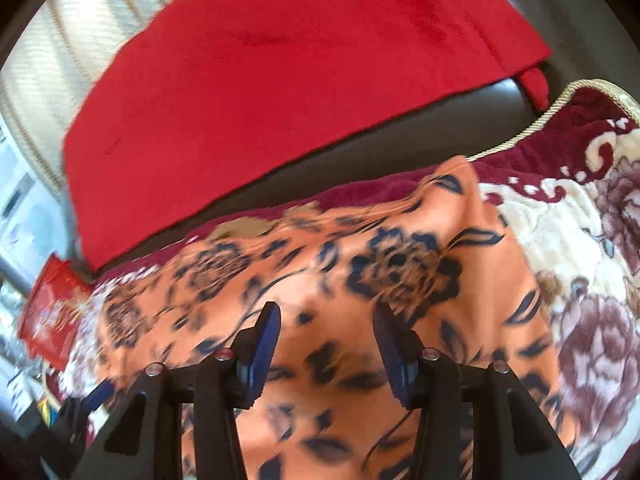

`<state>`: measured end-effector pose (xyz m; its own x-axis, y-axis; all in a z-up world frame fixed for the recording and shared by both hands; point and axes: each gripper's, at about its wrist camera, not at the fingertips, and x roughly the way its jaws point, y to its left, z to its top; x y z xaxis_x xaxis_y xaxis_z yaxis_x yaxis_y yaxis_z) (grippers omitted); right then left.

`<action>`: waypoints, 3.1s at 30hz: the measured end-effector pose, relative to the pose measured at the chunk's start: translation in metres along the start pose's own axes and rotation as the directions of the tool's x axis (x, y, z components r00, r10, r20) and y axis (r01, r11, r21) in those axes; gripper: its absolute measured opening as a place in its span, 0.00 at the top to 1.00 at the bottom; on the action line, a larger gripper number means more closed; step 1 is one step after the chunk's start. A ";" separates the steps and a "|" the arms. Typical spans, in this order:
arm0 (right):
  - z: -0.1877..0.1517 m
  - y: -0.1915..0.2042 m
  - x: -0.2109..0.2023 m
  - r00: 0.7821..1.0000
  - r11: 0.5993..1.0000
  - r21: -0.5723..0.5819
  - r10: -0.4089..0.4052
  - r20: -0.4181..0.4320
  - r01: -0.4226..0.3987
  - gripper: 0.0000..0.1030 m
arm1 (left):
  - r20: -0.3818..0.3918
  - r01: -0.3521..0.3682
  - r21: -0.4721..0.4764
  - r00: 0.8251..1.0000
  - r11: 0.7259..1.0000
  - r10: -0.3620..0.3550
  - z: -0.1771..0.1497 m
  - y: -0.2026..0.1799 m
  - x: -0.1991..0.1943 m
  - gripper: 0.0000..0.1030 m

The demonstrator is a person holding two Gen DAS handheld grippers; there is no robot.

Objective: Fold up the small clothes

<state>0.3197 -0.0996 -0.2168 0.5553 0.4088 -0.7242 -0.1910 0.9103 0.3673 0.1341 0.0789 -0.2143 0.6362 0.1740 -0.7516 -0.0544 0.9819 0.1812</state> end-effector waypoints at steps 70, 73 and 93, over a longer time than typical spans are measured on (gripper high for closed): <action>-0.091 -0.121 -0.021 0.935 0.674 0.656 0.315 0.161 -0.339 0.41 | -0.101 -0.048 -0.205 0.995 0.978 0.027 0.037 0.063 0.058 0.04; -0.083 -0.113 -0.016 0.941 0.716 0.614 0.296 0.165 -0.333 0.41 | -0.066 0.022 -0.288 0.997 0.957 -0.042 0.041 0.079 0.049 0.04; -0.011 0.091 -0.067 0.974 0.998 -0.011 0.069 0.214 -0.068 0.84 | -0.084 -0.123 -0.654 0.992 0.746 0.089 0.003 0.239 0.023 0.04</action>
<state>0.2565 -0.0437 -0.1411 0.7011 0.4471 -0.5555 -0.2373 0.8809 0.4095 0.1379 0.3168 -0.1861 0.5618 0.2668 -0.7831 -0.6224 0.7599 -0.1876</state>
